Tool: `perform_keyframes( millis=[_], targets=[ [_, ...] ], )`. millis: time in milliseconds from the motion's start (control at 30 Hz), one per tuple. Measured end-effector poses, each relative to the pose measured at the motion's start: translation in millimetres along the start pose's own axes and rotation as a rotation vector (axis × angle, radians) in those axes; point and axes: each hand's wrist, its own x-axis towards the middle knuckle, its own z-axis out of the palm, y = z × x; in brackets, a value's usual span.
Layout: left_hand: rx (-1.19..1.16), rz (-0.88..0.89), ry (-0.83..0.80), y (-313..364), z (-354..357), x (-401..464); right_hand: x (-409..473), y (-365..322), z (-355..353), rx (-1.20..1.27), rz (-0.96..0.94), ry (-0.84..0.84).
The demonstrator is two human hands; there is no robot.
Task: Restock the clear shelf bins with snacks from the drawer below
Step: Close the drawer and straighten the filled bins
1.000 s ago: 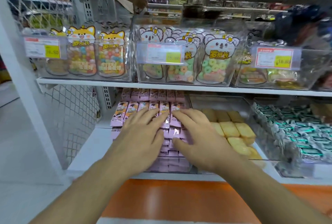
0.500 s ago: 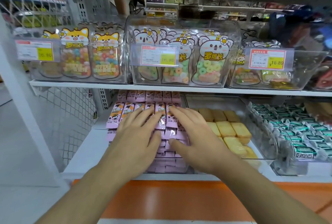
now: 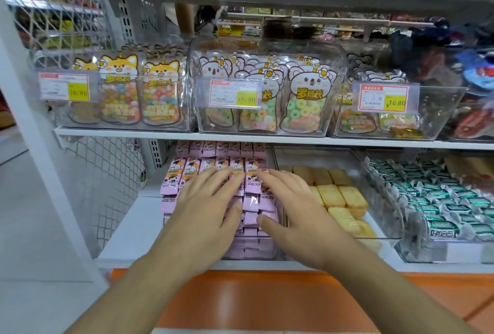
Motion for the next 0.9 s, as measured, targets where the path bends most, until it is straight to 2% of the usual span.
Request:
perform_keyframes(
  millis=[400, 533, 700, 800, 900],
  targets=[
    [-0.109, 0.083, -0.044, 53.3, 13.4, -28.0, -48.0, 23.2, -14.8, -0.034, 0.148, -0.057],
    [-0.167, 0.134, -0.146, 92.2, 24.2, -32.9, -66.3, 51.9, -24.4, -0.036, 0.284, -0.064],
    [-0.125, 0.152, -0.312, 126.9, 66.3, -5.3, -75.5, 105.8, -43.2, -0.016, 0.45, -0.129],
    [-0.108, 0.107, -0.366, 133.8, 103.7, 21.7, -71.7, 131.6, -48.0, -0.043, 0.468, -0.159],
    [0.022, 0.08, -0.457, 133.7, 138.1, 47.4, -62.8, 150.7, -44.2, -0.056, 0.496, -0.227]
  ],
)
